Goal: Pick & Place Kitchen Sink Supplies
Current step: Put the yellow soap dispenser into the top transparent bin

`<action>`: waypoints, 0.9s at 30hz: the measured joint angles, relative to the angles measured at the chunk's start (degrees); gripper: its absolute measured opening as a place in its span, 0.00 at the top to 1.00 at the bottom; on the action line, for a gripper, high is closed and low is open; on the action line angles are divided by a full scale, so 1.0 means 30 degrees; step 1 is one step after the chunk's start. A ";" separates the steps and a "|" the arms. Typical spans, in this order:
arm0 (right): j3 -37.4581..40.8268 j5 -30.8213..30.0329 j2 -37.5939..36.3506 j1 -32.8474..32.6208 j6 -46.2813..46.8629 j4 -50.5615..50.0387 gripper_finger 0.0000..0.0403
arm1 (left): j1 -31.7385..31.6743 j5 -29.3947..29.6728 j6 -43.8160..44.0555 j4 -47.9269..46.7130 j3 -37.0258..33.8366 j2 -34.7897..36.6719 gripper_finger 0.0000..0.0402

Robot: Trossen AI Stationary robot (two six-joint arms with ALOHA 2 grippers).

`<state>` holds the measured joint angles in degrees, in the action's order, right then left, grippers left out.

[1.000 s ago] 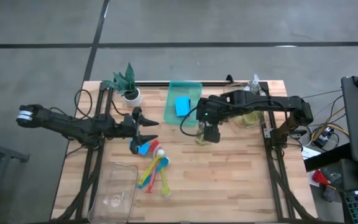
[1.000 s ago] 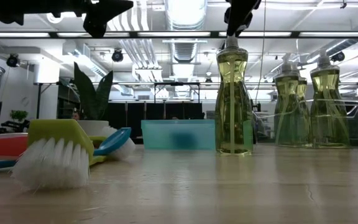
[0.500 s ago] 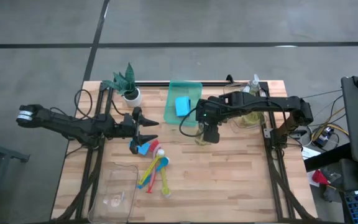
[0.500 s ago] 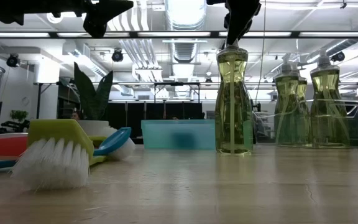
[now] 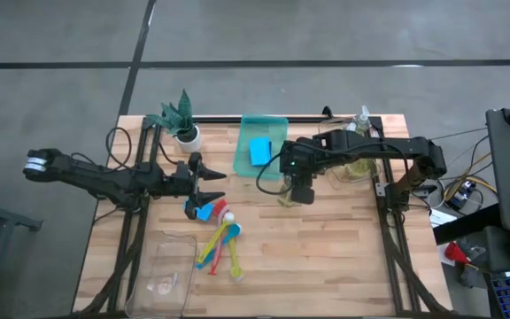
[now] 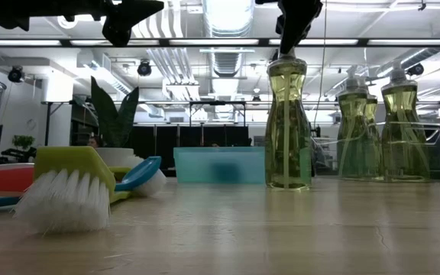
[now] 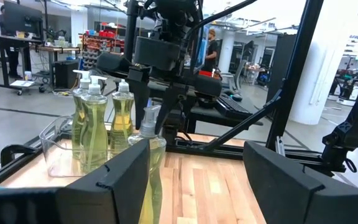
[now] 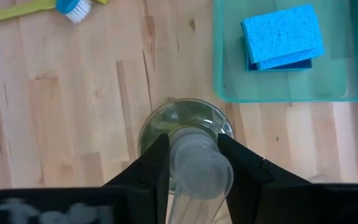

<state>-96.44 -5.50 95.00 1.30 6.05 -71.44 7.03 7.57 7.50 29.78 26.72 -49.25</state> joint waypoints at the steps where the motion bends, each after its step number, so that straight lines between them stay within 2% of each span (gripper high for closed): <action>1: -0.0078 0.0011 -0.0002 0.0004 -0.0018 -0.0117 0.75 | 0.0000 0.0000 -0.0004 0.0000 0.0000 0.0000 0.37; 8: -0.1661 -0.0339 0.0060 0.0096 0.0113 -0.1546 0.75 | 0.0000 0.0000 -0.0004 0.0000 -0.0007 0.0000 0.37; 15: -0.3447 -0.1632 0.0029 0.0163 0.1574 -0.3525 0.75 | 0.0000 0.0000 0.0025 0.0000 -0.0022 0.0000 0.37; 22: -0.5067 -0.1863 -0.0015 0.0427 0.2958 -0.5336 0.75 | 0.0000 0.0000 0.0102 -0.0006 -0.0060 0.0000 0.37; 27: -0.5612 -0.3050 -0.0455 0.0624 0.4234 -0.6271 0.75 | 0.0000 -0.0007 0.0426 -0.0022 -0.0211 0.0000 0.37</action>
<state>-113.28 -14.65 93.64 3.17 18.75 -90.26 7.03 7.55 8.77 29.71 26.09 -49.25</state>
